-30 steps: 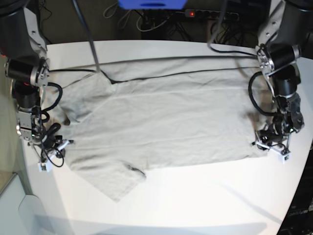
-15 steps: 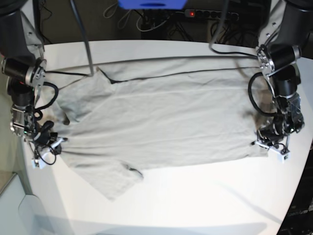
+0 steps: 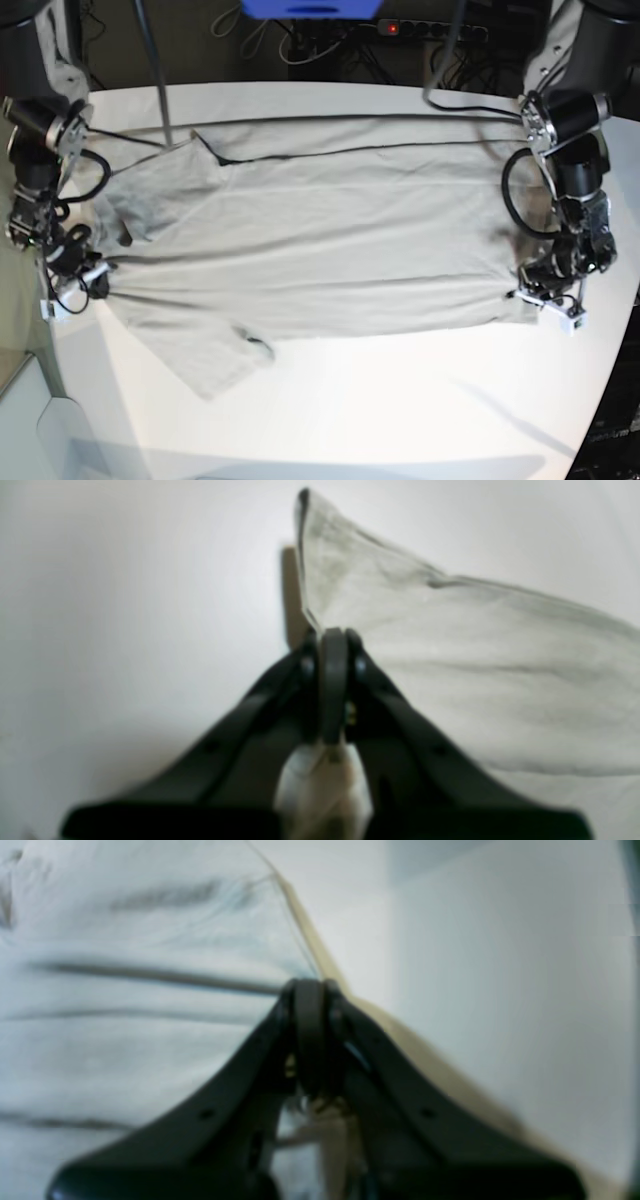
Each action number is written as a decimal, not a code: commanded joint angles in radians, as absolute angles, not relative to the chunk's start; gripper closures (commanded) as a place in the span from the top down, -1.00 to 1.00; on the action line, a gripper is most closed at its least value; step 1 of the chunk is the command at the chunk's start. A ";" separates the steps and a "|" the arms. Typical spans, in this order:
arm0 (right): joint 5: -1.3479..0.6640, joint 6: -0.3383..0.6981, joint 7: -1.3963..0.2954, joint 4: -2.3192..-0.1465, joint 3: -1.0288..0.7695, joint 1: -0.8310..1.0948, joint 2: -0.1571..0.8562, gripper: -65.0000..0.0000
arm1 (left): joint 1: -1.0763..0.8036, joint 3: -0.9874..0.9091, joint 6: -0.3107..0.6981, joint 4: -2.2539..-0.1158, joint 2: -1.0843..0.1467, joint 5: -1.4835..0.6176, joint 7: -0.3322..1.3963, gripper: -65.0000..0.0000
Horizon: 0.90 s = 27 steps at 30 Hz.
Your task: Layout the t-shirt on the table in an organized manner, then fold the t-shirt properly
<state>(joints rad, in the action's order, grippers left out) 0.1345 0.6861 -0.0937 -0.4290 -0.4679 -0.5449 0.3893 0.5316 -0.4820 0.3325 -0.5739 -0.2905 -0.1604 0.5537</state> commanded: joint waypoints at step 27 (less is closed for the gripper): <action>0.136 0.698 -0.288 -1.194 -0.486 -0.257 0.268 -1.00 | 0.498 -0.473 0.334 -0.756 -0.257 -0.262 0.671 -0.98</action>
